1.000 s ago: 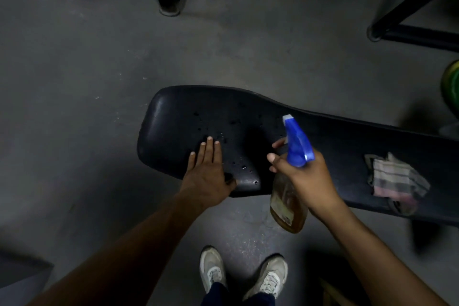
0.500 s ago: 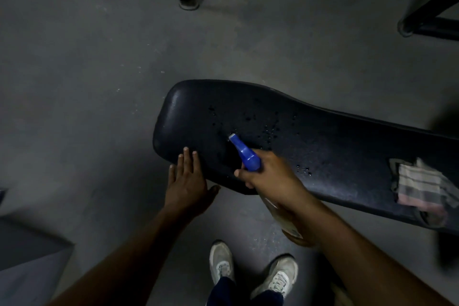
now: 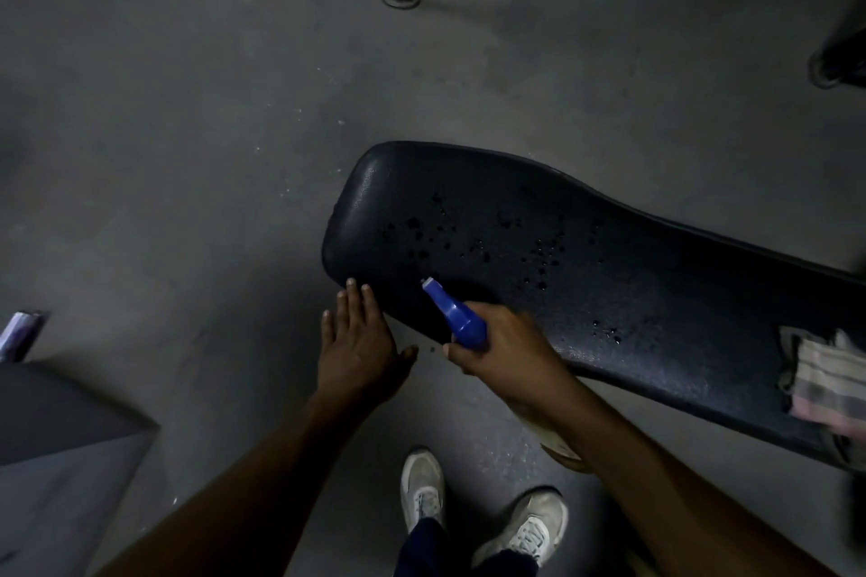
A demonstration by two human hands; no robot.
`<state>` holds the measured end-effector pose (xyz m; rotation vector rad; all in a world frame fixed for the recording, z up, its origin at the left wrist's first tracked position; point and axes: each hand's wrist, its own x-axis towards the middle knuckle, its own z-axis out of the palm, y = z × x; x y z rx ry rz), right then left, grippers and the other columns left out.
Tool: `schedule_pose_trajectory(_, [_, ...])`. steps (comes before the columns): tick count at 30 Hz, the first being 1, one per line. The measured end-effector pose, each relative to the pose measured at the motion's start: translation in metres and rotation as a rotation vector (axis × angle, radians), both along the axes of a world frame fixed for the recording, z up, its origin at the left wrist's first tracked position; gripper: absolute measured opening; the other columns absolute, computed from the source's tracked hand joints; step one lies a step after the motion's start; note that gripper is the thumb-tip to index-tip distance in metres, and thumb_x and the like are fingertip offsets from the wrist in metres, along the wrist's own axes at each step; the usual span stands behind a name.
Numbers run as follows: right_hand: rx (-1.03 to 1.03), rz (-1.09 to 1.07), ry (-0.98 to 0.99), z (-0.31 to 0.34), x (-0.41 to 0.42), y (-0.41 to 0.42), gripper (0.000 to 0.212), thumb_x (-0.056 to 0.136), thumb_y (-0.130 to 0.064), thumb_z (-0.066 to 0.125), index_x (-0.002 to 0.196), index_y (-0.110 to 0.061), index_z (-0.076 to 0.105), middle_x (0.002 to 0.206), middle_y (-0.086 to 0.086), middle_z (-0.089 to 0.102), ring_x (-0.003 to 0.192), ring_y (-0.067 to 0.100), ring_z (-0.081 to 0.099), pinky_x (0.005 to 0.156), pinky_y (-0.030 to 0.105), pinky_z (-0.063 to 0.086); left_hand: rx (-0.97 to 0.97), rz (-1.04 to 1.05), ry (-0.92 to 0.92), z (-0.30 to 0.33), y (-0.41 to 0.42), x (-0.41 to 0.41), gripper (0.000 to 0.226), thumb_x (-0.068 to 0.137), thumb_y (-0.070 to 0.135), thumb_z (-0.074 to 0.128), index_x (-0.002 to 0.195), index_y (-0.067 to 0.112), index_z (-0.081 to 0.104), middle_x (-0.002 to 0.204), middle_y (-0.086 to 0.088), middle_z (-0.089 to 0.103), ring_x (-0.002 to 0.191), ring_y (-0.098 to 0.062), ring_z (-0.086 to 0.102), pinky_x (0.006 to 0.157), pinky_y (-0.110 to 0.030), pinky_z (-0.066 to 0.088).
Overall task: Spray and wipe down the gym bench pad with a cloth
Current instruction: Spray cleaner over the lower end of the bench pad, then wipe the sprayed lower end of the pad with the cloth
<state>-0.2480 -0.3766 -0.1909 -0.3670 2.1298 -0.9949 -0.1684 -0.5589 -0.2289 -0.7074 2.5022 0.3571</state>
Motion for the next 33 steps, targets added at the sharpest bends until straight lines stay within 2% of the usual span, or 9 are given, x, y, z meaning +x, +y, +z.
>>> schedule_pose_trajectory(6, [-0.15,-0.109,0.017,0.015,-0.003,0.018,0.021,0.085,-0.032,0.081,0.099,-0.026,0.065,0.082,-0.003,0.069,0.078,0.018,0.069,0.078,0.045,0.058,0.006,-0.037,0.052,0.007,0.014,-0.007,0.11,0.089,0.064,0.052,0.156,0.006,-0.014,0.165,-0.015,-0.019,0.154,-0.029,-0.012,0.124,-0.046,-0.002])
schedule_pose_trajectory(9, [-0.24,-0.215,-0.013,0.031,-0.013,0.041,0.02,0.087,-0.025,0.082,0.101,-0.028,0.068,0.084,0.006,0.072,0.082,0.027,0.073,0.082,0.052,0.059,0.031,-0.075,0.096,0.011,0.028,-0.019,0.109,0.089,0.062,0.054,0.156,0.008,-0.013,0.165,-0.015,-0.018,0.154,-0.029,-0.012,0.125,-0.047,-0.001])
schedule_pose_trajectory(11, [-0.275,-0.302,0.0,0.039,-0.021,0.059,0.021,0.087,-0.026,0.082,0.101,-0.032,0.068,0.08,0.008,0.072,0.08,0.027,0.073,0.085,0.052,0.058,0.056,-0.116,0.1,0.014,0.04,-0.03,0.109,0.089,0.062,0.053,0.156,0.009,-0.015,0.165,-0.014,-0.02,0.153,-0.029,-0.014,0.125,-0.048,-0.002])
schedule_pose_trajectory(16, [-0.294,-0.516,0.171,0.058,-0.047,0.111,0.027,0.079,-0.038,0.082,0.101,-0.032,0.068,0.078,0.013,0.072,0.082,0.038,0.069,0.083,0.051,0.056,0.086,-0.258,0.12,0.02,0.08,-0.053,0.108,0.091,0.062,0.05,0.155,0.008,-0.018,0.164,-0.014,-0.021,0.153,-0.028,-0.016,0.124,-0.047,-0.004])
schedule_pose_trajectory(20, [-0.35,-0.679,0.283,0.071,-0.066,0.158,0.02,0.086,-0.026,0.085,0.098,-0.031,0.069,0.076,0.0,0.067,0.073,0.016,0.064,0.079,0.039,0.055,0.097,-0.359,0.123,0.02,0.119,-0.066,0.108,0.091,0.064,0.048,0.155,0.008,-0.019,0.164,-0.011,-0.024,0.153,-0.026,-0.017,0.125,-0.045,-0.004])
schedule_pose_trajectory(24, [-0.395,-0.78,0.383,0.081,-0.078,0.202,0.022,0.09,-0.027,0.082,0.105,-0.027,0.066,0.077,-0.003,0.06,0.071,0.006,0.058,0.073,0.02,0.05,0.121,-0.429,0.131,0.018,0.155,-0.074,0.106,0.091,0.063,0.048,0.156,0.01,-0.017,0.165,-0.009,-0.023,0.153,-0.024,-0.016,0.124,-0.043,-0.006])
schedule_pose_trajectory(26, [-0.394,-0.824,0.404,0.081,-0.082,0.219,0.027,0.09,-0.029,0.081,0.111,-0.023,0.066,0.076,-0.009,0.064,0.075,0.005,0.062,0.076,0.019,0.051,0.128,-0.461,0.132,0.017,0.171,-0.078,0.105,0.092,0.062,0.047,0.156,0.01,-0.017,0.165,-0.008,-0.023,0.153,-0.023,-0.016,0.124,-0.042,-0.007])
schedule_pose_trajectory(29, [-0.414,-0.871,0.43,0.075,-0.085,0.238,0.035,0.09,-0.028,0.082,0.121,-0.02,0.066,0.085,-0.009,0.072,0.088,0.011,0.071,0.09,0.032,0.056,0.126,-0.505,0.126,0.014,0.191,-0.084,0.105,0.092,0.063,0.046,0.156,0.01,-0.017,0.165,-0.008,-0.023,0.153,-0.023,-0.016,0.124,-0.041,-0.008])
schedule_pose_trajectory(33, [-0.431,-0.864,0.39,0.065,-0.084,0.253,0.053,0.088,-0.021,0.083,0.137,-0.021,0.062,0.108,0.008,0.075,0.108,0.019,0.072,0.103,0.037,0.056,0.116,-0.549,0.119,0.009,0.213,-0.09,0.104,0.091,0.063,0.047,0.156,0.01,-0.015,0.166,-0.009,-0.02,0.154,-0.023,-0.014,0.123,-0.041,-0.007])
